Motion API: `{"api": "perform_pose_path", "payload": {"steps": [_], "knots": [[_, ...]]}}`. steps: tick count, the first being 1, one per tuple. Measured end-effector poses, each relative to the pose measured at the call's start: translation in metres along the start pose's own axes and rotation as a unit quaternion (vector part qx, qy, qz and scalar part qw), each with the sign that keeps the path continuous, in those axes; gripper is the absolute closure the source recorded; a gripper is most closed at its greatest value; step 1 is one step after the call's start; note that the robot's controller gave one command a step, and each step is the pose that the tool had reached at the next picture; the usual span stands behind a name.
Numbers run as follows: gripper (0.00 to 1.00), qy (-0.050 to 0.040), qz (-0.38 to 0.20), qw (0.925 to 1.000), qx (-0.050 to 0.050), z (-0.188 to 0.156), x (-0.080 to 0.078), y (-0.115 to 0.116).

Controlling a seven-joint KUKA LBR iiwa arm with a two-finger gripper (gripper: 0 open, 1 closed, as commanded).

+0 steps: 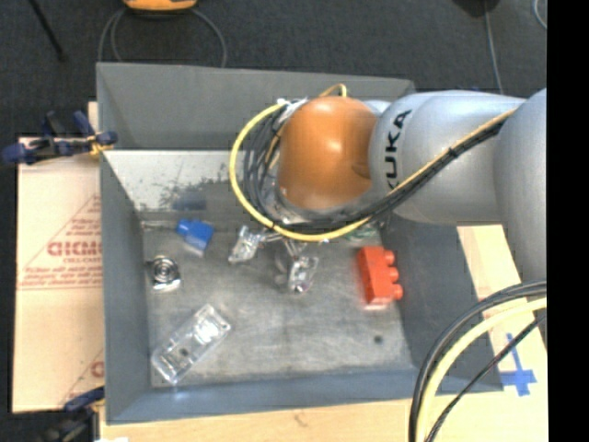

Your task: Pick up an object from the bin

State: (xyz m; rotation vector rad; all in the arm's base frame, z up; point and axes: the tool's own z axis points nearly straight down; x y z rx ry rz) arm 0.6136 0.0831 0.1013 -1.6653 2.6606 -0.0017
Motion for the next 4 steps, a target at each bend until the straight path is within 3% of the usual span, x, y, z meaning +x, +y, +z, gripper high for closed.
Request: {"api": "perform_pose_path", "payload": {"steps": [1,2,3,4], "knots": [[0.0,-0.0008,-0.184,0.9828,0.001,0.0,-0.018,-0.018],[0.0,0.0005,-0.368,0.9297,0.003,0.024,-0.038,-0.007],[0.0,-0.0028,-0.364,0.9314,0.002,0.021,-0.039,-0.009],[1.0,-0.0019,-0.363,0.9318,0.003,0.02,-0.039,-0.01]]}}
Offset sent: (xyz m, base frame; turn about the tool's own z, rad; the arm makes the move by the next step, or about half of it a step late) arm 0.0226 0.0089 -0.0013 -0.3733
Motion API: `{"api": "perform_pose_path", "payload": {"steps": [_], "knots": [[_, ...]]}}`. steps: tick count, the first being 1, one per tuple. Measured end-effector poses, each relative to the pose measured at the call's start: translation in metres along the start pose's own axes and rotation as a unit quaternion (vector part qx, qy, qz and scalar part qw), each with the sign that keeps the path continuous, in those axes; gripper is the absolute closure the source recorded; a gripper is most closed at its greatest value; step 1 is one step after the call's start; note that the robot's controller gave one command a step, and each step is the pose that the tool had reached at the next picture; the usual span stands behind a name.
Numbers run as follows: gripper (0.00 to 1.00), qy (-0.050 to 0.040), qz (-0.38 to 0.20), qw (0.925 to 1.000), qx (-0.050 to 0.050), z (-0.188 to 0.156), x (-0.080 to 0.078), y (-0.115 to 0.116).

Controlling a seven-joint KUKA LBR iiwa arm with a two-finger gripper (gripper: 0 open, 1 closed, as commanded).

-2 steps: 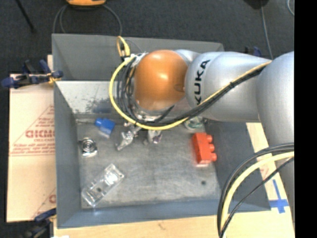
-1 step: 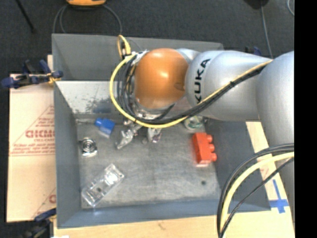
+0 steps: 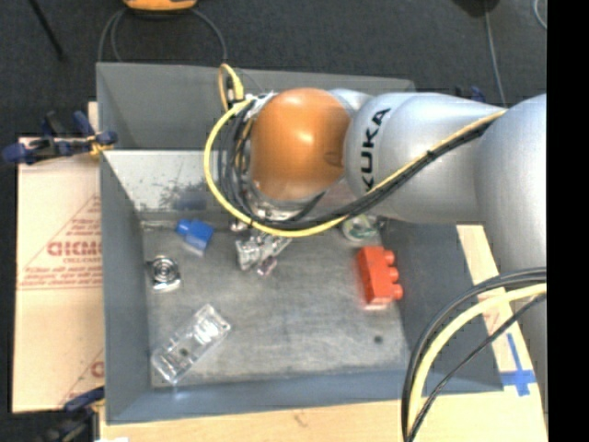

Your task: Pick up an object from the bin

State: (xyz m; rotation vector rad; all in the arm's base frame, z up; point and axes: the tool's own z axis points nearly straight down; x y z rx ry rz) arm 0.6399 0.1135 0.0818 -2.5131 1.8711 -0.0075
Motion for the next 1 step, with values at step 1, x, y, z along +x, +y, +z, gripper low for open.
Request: {"api": "perform_pose_path", "payload": {"steps": [1], "knots": [[1.0,0.0004,0.005,1.0,-0.001,-0.0313,0.001,-0.002]]}}
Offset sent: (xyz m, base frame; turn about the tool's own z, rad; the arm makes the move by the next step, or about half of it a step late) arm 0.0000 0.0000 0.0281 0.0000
